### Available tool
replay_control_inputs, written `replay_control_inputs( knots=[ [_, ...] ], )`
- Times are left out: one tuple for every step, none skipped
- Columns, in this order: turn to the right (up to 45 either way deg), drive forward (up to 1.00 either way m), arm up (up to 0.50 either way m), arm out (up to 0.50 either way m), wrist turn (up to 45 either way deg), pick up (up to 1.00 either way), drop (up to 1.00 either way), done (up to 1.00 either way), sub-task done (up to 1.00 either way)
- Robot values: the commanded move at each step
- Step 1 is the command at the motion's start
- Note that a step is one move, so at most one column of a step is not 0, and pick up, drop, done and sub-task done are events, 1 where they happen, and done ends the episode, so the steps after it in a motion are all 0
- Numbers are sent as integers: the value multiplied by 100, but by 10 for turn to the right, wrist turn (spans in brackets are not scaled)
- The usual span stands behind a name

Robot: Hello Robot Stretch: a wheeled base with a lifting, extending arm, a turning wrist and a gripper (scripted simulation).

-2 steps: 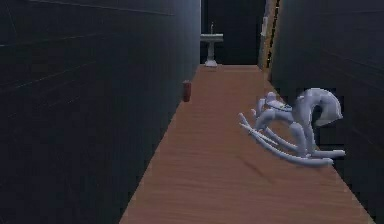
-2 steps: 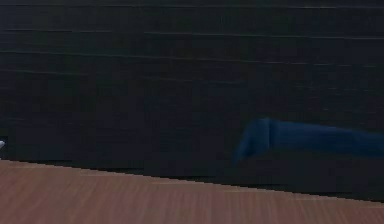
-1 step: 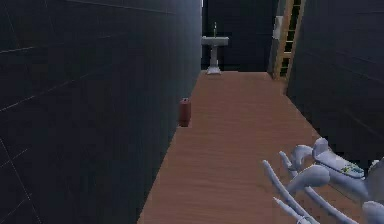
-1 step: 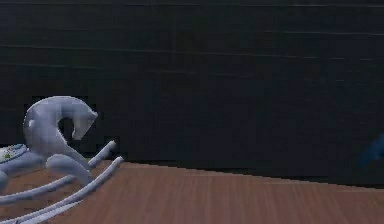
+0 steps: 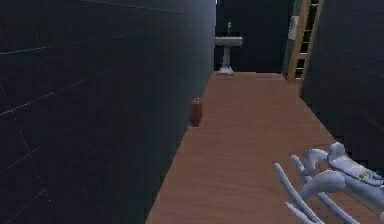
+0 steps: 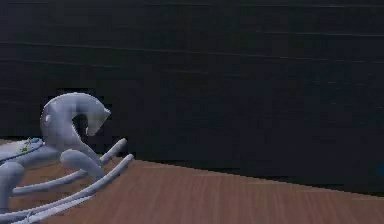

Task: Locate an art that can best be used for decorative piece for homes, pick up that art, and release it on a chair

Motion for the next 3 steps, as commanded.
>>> replay_control_inputs(
  knots=[
    [0,80,0,0,0,0,0,0,0],
    [240,0,0,0,0,0,0,0,0],
    [0,100,0,0,0,0,0,0,0]
  ],
)
